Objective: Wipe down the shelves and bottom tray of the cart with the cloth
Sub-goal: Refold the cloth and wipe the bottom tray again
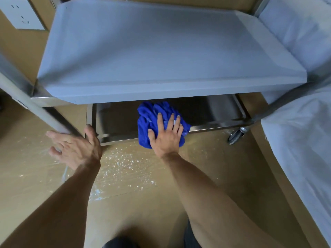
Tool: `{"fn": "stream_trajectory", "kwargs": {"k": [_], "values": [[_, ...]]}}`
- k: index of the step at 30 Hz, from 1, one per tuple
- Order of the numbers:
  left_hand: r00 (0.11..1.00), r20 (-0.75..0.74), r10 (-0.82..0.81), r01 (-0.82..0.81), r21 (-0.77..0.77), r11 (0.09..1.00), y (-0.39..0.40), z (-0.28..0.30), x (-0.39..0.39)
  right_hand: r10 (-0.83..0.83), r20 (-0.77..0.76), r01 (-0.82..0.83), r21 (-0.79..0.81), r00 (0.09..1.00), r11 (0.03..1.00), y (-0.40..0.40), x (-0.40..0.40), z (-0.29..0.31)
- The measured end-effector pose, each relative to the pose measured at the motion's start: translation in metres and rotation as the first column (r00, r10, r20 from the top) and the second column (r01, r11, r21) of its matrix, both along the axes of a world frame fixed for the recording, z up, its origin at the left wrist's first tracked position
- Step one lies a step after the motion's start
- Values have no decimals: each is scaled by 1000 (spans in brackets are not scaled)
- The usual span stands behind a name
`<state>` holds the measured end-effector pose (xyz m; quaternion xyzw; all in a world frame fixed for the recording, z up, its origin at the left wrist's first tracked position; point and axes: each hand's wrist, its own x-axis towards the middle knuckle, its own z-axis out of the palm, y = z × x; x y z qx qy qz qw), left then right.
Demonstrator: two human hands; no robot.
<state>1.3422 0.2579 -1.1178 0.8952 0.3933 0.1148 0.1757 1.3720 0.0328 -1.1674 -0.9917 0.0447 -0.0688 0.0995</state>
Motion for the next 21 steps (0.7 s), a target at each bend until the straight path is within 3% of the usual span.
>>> {"fn": "stream_trajectory", "kwargs": {"k": [4, 6, 10, 14, 17, 21], "values": [[990, -38, -135, 137, 56, 989, 16, 1, -10, 334, -99, -342, -79, 938, 937, 69, -3, 3], [987, -57, -148, 152, 79, 985, 22, 3, -11, 423, -141, -440, -124, 895, 890, 111, -4, 4], [987, -95, -130, 136, 62, 989, 20, 7, -10, 403, -93, -412, -126, 910, 902, 157, -12, -5], [984, -126, -128, 135, 48, 990, 21, 12, -12, 437, -20, -437, -71, 899, 897, 126, -22, -9], [985, -127, -116, 119, 21, 993, 20, 18, -12, 298, 50, -302, 72, 953, 951, 87, -29, -10], [995, -97, -28, 26, -26, 999, 1, 16, -19, -143, 110, 107, 279, 984, 954, 33, -21, -12]]}}
